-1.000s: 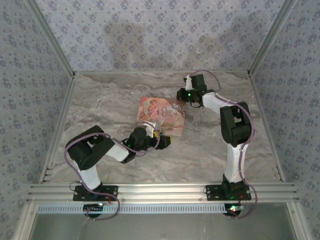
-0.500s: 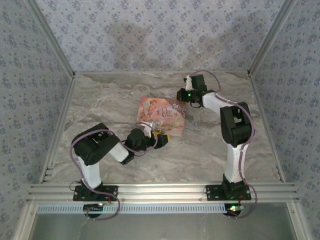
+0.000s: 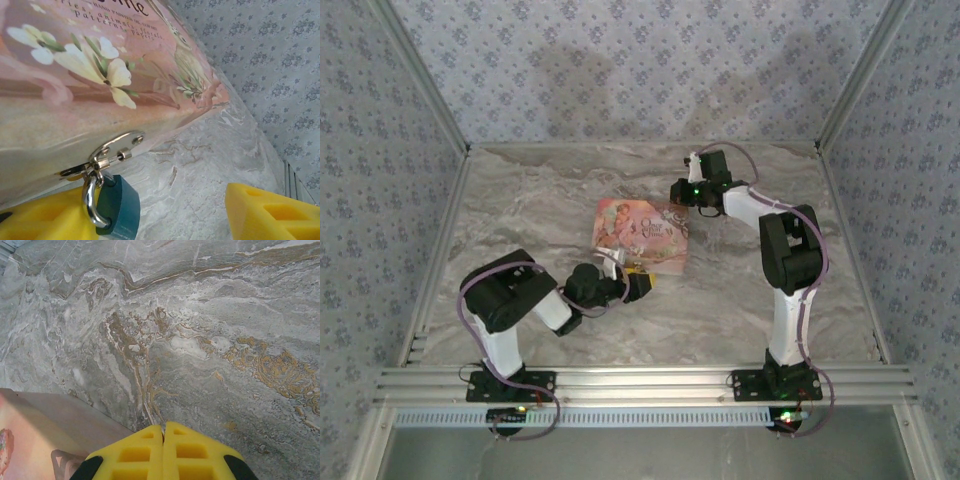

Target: Unlock the padlock with the key

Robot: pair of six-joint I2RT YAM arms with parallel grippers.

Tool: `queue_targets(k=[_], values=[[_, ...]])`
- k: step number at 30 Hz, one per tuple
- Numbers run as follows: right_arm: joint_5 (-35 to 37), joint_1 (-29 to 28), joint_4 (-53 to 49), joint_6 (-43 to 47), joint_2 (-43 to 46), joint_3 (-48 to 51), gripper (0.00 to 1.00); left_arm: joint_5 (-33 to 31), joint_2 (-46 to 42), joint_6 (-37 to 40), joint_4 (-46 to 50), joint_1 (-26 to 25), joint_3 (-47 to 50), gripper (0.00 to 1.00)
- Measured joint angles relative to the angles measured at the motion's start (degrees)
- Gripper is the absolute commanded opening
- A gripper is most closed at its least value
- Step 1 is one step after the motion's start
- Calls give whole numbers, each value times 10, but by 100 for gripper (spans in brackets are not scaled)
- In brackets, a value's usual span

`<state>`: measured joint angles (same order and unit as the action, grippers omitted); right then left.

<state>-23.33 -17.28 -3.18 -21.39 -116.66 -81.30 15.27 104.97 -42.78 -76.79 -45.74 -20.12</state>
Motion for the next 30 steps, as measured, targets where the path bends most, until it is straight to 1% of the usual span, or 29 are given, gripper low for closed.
queue_targets(k=[8, 14, 19, 23, 24, 26, 30], values=[[0, -1, 0, -1, 0, 0, 0, -11, -2, -4, -4, 0, 8, 67], [2, 0, 3, -2, 0, 0, 0, -5, 23, -16, -5, 0, -19, 68], [3, 1, 4, -2, 0, 0, 0, 0, 29, -22, -7, 0, -23, 71], [2, 1, 4, -2, 0, 0, 0, -1, 28, -24, -10, 0, -20, 65], [2, 1, 3, -2, 0, 0, 0, -1, 28, -24, -10, 0, -18, 62], [0, -1, 3, -2, 0, 0, 0, -3, 26, -24, -10, 1, -12, 54], [0, -3, 2, -2, 0, 0, 0, -1, 21, -23, -10, 7, -9, 54]])
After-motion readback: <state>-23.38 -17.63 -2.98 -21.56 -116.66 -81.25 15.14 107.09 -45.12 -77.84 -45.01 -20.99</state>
